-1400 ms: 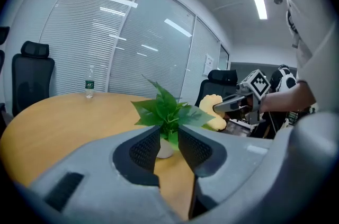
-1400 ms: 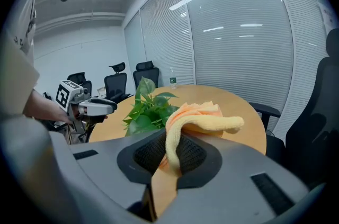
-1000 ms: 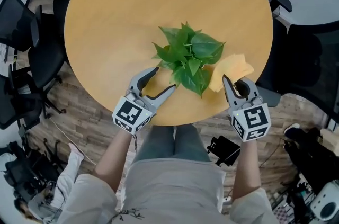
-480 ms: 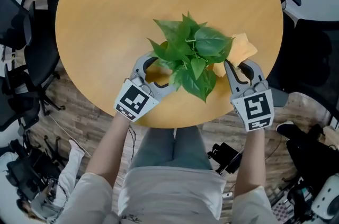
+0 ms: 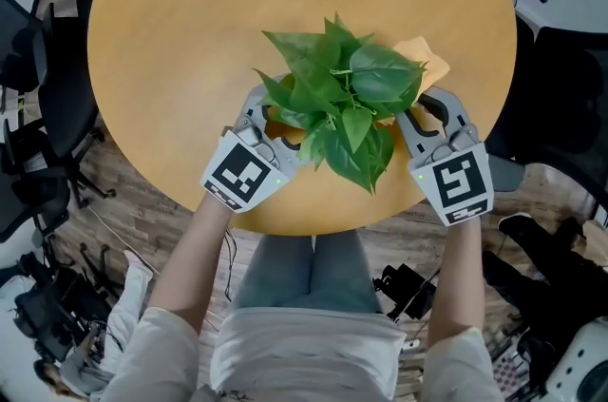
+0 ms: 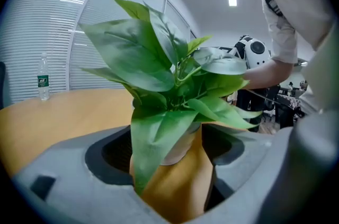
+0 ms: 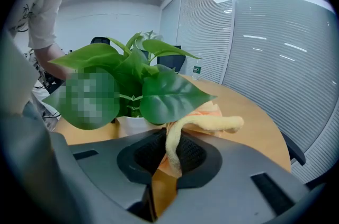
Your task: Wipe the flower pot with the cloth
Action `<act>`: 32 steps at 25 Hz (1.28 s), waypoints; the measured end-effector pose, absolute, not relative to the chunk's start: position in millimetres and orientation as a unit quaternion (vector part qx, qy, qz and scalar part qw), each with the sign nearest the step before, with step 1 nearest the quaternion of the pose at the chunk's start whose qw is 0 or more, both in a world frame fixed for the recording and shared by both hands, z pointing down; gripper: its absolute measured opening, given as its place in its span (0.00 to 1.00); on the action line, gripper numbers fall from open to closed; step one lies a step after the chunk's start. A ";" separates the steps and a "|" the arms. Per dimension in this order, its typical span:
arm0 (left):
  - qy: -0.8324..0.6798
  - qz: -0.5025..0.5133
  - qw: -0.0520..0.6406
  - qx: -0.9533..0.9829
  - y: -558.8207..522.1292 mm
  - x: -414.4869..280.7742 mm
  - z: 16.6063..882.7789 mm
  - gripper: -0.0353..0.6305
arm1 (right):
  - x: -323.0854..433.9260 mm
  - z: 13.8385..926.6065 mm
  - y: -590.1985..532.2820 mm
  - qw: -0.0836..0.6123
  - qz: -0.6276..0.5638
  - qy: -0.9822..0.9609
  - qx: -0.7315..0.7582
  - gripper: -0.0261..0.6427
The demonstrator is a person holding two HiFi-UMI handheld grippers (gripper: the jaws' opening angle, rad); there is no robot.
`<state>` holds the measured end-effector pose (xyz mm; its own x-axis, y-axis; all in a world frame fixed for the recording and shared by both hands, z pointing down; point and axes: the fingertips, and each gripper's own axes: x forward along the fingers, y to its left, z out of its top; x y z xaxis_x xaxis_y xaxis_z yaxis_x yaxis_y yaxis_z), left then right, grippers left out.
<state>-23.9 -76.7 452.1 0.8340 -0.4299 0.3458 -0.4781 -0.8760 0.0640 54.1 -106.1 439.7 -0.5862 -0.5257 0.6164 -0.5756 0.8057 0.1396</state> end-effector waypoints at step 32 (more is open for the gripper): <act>-0.337 0.156 0.139 0.918 -79.3 -24.3 456.6 0.64 | 36.7 447.6 -67.4 0.331 0.037 -0.901 0.279 0.10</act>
